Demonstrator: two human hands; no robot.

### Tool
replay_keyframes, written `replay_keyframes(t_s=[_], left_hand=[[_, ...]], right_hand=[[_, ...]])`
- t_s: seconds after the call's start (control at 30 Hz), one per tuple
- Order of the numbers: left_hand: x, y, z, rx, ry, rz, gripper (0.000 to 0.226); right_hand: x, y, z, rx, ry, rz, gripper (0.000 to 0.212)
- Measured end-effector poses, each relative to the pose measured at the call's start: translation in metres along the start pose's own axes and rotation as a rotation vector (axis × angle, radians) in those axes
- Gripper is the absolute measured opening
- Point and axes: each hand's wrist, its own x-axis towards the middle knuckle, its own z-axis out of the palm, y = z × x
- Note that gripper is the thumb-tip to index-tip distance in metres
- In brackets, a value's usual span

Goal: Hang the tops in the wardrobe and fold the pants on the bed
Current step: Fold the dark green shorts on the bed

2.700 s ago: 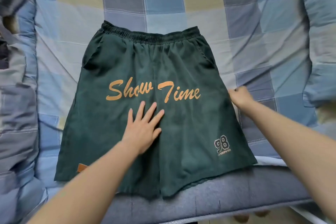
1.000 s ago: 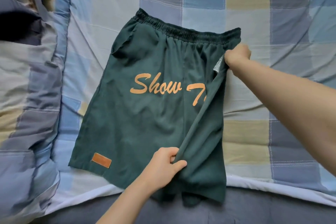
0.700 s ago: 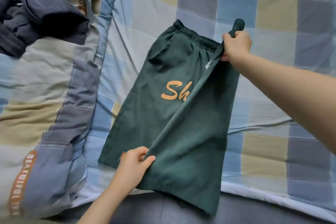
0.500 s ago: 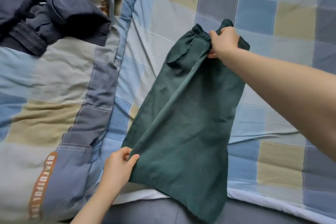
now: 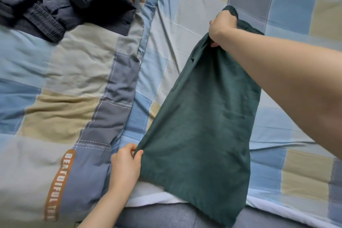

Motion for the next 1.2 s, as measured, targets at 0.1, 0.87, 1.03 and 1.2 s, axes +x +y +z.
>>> replay_keyframes(t_s=[0.1, 0.87, 1.03, 1.2], left_hand=[[-0.002, -0.001, 0.003, 0.015, 0.046, -0.005, 0.012], [0.014, -0.011, 0.006, -0.107, -0.239, 0.019, 0.011], [0.002, -0.013, 0.007, -0.255, -0.286, -0.076, 0.008], [-0.011, -0.014, 0.014, -0.251, -0.295, -0.089, 0.010]], right_hand=[[-0.013, 0.005, 0.000, 0.079, -0.221, -0.062, 0.047], [-0.287, 0.262, 0.034, 1.061, -0.256, 0.658, 0.023], [-0.288, 0.303, -0.009, 0.871, -0.229, 0.596, 0.010], [-0.289, 0.310, -0.021, 1.010, -0.406, 0.567, 0.025]])
